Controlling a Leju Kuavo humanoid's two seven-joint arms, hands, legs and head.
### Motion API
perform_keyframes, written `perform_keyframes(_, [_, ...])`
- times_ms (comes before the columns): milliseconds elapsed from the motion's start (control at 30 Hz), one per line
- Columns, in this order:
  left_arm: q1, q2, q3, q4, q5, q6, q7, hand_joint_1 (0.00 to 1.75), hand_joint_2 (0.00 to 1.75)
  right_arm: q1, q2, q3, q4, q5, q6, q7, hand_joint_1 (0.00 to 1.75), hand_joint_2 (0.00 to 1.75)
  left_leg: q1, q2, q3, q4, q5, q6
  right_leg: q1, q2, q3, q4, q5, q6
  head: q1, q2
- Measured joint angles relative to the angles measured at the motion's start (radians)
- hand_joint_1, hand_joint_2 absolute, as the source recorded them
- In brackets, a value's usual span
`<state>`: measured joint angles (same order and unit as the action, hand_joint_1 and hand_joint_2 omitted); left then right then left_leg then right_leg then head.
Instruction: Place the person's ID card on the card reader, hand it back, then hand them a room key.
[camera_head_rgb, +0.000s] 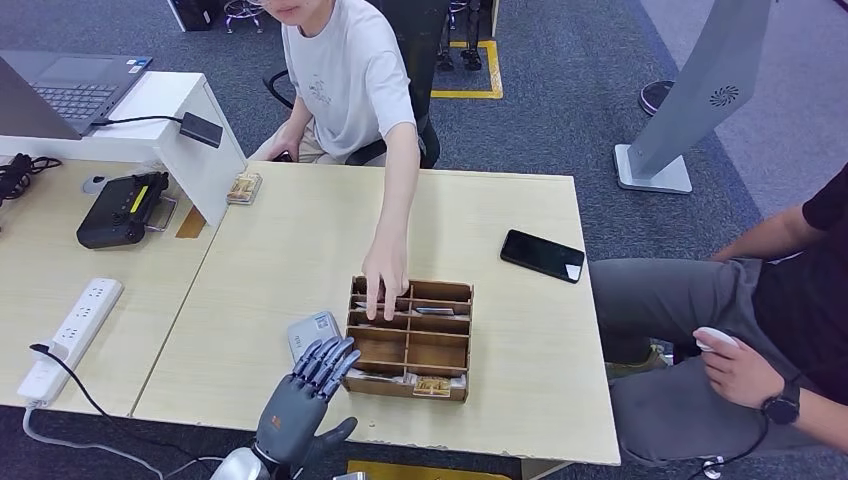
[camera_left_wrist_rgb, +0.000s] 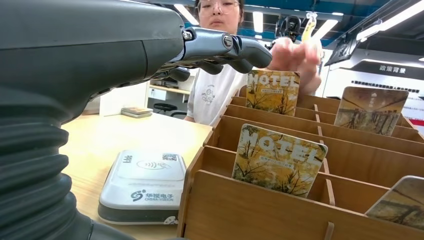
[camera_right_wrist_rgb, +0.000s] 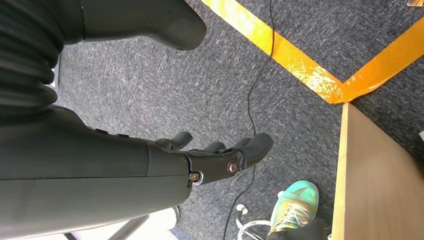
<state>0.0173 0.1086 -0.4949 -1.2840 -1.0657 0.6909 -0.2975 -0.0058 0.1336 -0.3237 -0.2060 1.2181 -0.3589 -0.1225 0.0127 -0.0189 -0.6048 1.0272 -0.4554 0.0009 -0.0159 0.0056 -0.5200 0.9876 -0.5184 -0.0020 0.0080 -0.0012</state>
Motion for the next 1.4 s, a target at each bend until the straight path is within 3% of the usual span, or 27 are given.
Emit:
perform_keyframes(500, [0.000,-0.002,0.001,0.000,0.054,0.000,0.000,0.00,1.75,0.000,-0.001,0.002,0.000,-0.009,0.000,0.003,0.00,1.75,0.000,0.000,0.000,0.000,0.000,0.000,0.000,0.000,0.000,0.000,0.000,0.000,0.000,0.000])
perform_keyframes(1400, [-0.038,0.002,-0.082,0.000,0.146,-0.003,0.011,0.00,1.75,-0.001,-0.004,0.029,-0.001,-0.033,0.003,0.003,0.00,1.75,0.000,0.000,0.000,0.000,0.000,0.000,0.000,0.000,0.000,0.000,0.000,0.000,0.000,0.000])
